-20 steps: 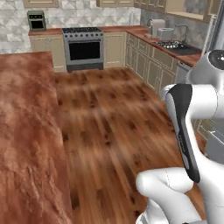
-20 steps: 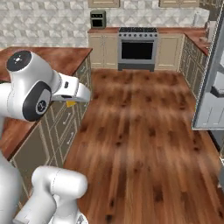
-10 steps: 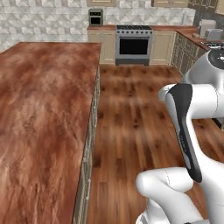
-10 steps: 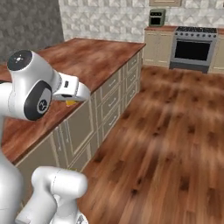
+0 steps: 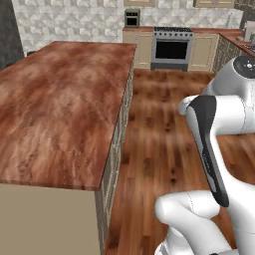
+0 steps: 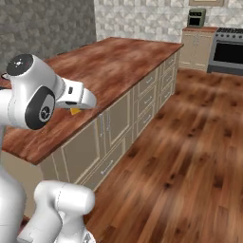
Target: Take the cheese, fish, and avocado from the fridge and place them on the plate on the dining counter to create an appetizer plate.
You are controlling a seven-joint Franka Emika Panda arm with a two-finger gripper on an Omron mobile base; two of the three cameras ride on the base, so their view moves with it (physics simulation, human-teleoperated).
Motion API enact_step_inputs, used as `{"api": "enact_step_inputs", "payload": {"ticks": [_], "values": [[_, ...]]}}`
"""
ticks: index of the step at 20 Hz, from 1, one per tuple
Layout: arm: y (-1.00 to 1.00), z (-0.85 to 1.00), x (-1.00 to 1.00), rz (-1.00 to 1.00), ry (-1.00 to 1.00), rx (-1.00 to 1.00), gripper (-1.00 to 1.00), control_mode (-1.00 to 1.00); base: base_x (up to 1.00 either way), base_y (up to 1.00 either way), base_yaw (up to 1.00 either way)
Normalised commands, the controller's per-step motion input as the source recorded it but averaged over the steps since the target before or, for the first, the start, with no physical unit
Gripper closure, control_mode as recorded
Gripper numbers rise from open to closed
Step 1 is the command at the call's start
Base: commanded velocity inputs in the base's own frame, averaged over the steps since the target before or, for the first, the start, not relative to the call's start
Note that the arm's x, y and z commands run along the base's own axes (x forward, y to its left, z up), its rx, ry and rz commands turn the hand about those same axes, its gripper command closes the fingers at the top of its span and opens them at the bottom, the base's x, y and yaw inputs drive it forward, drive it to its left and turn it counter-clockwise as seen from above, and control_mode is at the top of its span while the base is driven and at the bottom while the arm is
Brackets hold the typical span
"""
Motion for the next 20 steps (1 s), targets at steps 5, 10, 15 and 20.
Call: {"api": "enact_step_inputs", "payload": {"ticks": [5, 10, 15, 20], "values": [[0.00, 0.00, 0.00, 0.00, 0.00, 0.00, 1.00, 1.00, -0.99, 0.60, 0.10], [0.00, 0.00, 0.00, 0.00, 0.00, 0.00, 1.00, 1.00, -0.42, 1.00, 0.00], [0.00, 0.00, 0.00, 0.00, 0.00, 0.00, 1.00, 1.00, -0.10, 1.00, -0.12], [0.00, 0.00, 0.00, 0.00, 0.00, 0.00, 1.00, 1.00, 0.12, 1.00, -0.32]]}}
